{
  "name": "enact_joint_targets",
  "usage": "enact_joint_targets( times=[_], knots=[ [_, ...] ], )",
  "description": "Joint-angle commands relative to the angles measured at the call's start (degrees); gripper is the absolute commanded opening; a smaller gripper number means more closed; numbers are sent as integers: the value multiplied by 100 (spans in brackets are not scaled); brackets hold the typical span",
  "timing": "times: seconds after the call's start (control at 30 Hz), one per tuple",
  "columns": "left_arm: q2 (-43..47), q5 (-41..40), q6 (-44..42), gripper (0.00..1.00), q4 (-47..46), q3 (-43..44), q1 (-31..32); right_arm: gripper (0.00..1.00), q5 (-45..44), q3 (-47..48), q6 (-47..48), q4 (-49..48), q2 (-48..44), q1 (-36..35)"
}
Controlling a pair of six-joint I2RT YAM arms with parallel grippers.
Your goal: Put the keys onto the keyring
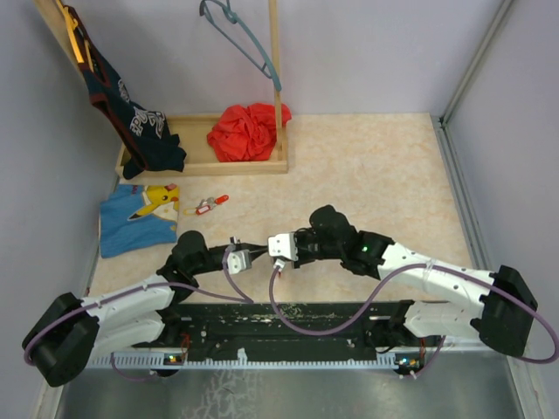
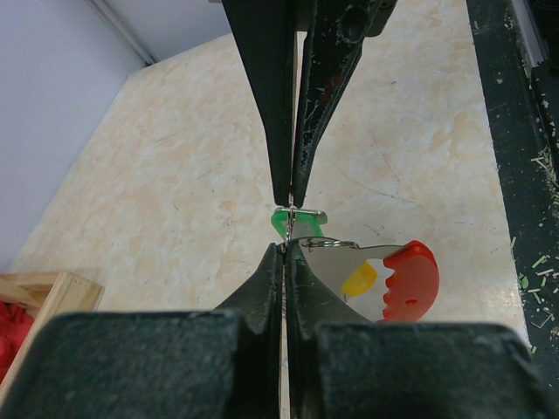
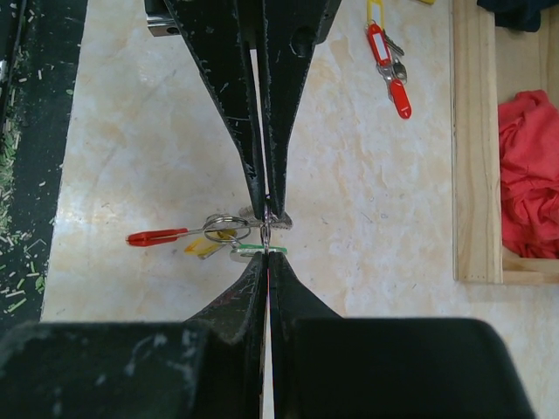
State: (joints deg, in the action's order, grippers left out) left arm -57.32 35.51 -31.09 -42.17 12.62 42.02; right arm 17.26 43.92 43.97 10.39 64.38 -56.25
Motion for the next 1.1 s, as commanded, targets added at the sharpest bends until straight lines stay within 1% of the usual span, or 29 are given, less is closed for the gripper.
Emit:
enact_joint_targets(
  times=[0.0, 0.9, 1.07],
  knots=[
    [-24, -26, 17, 0, 132, 280, 26, 0, 194, 361, 73, -132, 39, -126],
    [-60, -225, 193, 0, 622, 608, 26, 0, -287, 559, 220, -38, 200, -409],
    [9, -537, 569, 0, 646, 651, 26, 0, -509, 484, 430, -56, 151, -499]
  ],
)
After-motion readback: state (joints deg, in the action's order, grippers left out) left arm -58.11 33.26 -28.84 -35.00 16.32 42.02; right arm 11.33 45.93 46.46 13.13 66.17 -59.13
